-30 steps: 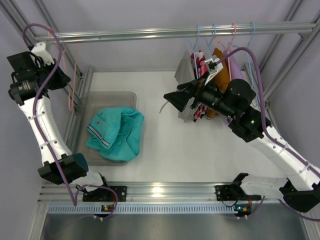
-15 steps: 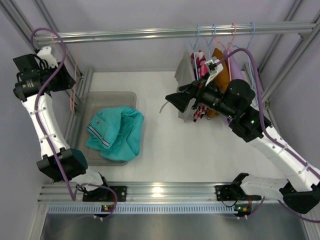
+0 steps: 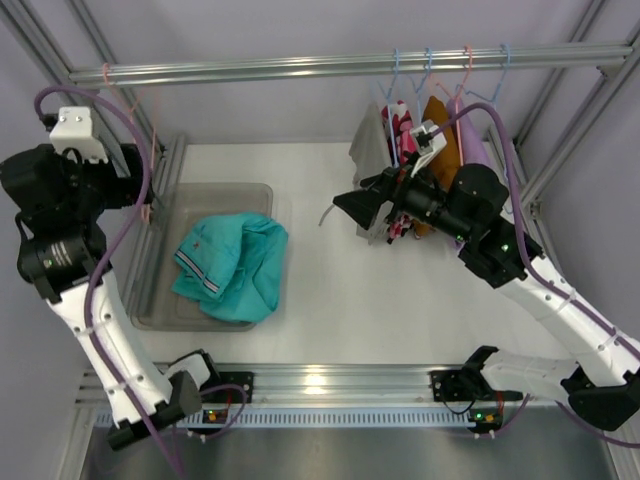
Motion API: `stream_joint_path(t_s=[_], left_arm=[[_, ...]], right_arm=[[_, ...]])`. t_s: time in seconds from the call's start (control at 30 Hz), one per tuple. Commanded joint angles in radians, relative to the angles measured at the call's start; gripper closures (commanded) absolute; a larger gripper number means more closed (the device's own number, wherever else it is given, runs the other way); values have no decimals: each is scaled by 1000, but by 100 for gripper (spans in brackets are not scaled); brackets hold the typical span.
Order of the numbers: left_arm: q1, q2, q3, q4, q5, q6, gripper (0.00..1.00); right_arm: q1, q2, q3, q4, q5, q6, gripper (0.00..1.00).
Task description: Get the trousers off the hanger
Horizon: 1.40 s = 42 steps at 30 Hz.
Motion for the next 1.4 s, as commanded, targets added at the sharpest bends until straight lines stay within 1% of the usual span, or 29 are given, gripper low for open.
stream_joint_path(t_s=[0.0,0.07,0.1,0.17,0.2,0.23,0.27,0.3,0.33,0.37,0.4,0.43,0.47,0.5,0.53,0.57,0.6,0.63,0.67,0.73,0.8,0.87,0.93,1.0,1.03,1.1,1.13,1.3,1.37], left_arm=[[8,-83,-7,77,-7,15,1],[9,-115,-2,76,57,6,1],[8,-120,-2,68,208,10,1],[8,-134,-10,7,415,51,1],[9,-143,-25,2,498,40,1],[9,-146,-41,16,658,21,1],[8,-151,-74,34,725,-37,1],[8,-157,-106,85,773,-106,1],[9,-178,-152,257,845,-191,1],[6,-196,-259,359,861,-365,1],[3,-213,-324,478,866,-449,1],[-3,-239,-384,712,878,-609,2],[-26,-237,-448,758,870,-644,2],[-50,-221,-453,745,853,-645,3],[-96,-176,-449,708,829,-590,4],[-236,-152,-432,559,735,-515,5],[-329,-135,-399,489,655,-448,7],[-432,-131,-410,480,576,-395,7],[-601,-132,-432,526,460,-398,6],[-737,-125,-508,611,401,-471,7],[-790,-109,-561,747,366,-542,8],[-880,-98,-637,839,311,-606,12],[-972,-86,-708,1008,199,-637,17],[-1034,-54,-720,1129,87,-642,19],[-1090,10,-702,1143,57,-634,19],[-1120,93,-624,1192,30,-651,21],[-1138,169,-601,1258,20,-684,23],[-1155,398,-410,1297,-9,-729,29],[-1154,446,-363,1303,-18,-729,31]], right_arm=[[-17,-45,-4,-3,40,-31,1],[-17,-62,-10,-9,63,-45,0],[-18,-67,-11,-7,67,-50,0],[-26,-82,-7,-4,75,-65,0],[-30,-87,-5,-6,80,-73,0],[-41,-90,-2,-6,83,-79,0],[-49,-101,-2,-7,83,-78,1],[-58,-104,-2,-12,81,-74,1],[-78,-108,-8,-13,77,-67,1],[-89,-117,-13,-16,72,-61,1],[-104,-124,-19,-20,66,-52,1],[-131,-131,-31,-20,54,-36,1],[-145,-136,-37,-21,49,-27,1],[-162,-141,-44,-20,41,-19,1],[-188,-145,-51,-20,26,-3,1],[-201,-147,-53,-18,20,1,2],[-213,-148,-56,-18,15,4,2],[-231,-151,-56,-18,5,5,3],[-239,-150,-54,-18,-5,7,4],[-256,-148,-51,-18,-29,10,5],[-267,-150,-53,-15,-46,8,8],[-279,-153,-54,-18,-58,2,9],[-288,-162,-57,-17,-71,-16,10],[-294,-168,-56,-17,-81,-54,11],[-299,-179,-53,-20,-80,-65,11],[-329,-196,-54,-33,-81,-85,11],[-343,-212,-54,-39,-82,-90,11],[-426,-271,-68,-104,-83,-88,11],[-467,-311,-88,-112,-94,-65,11]])
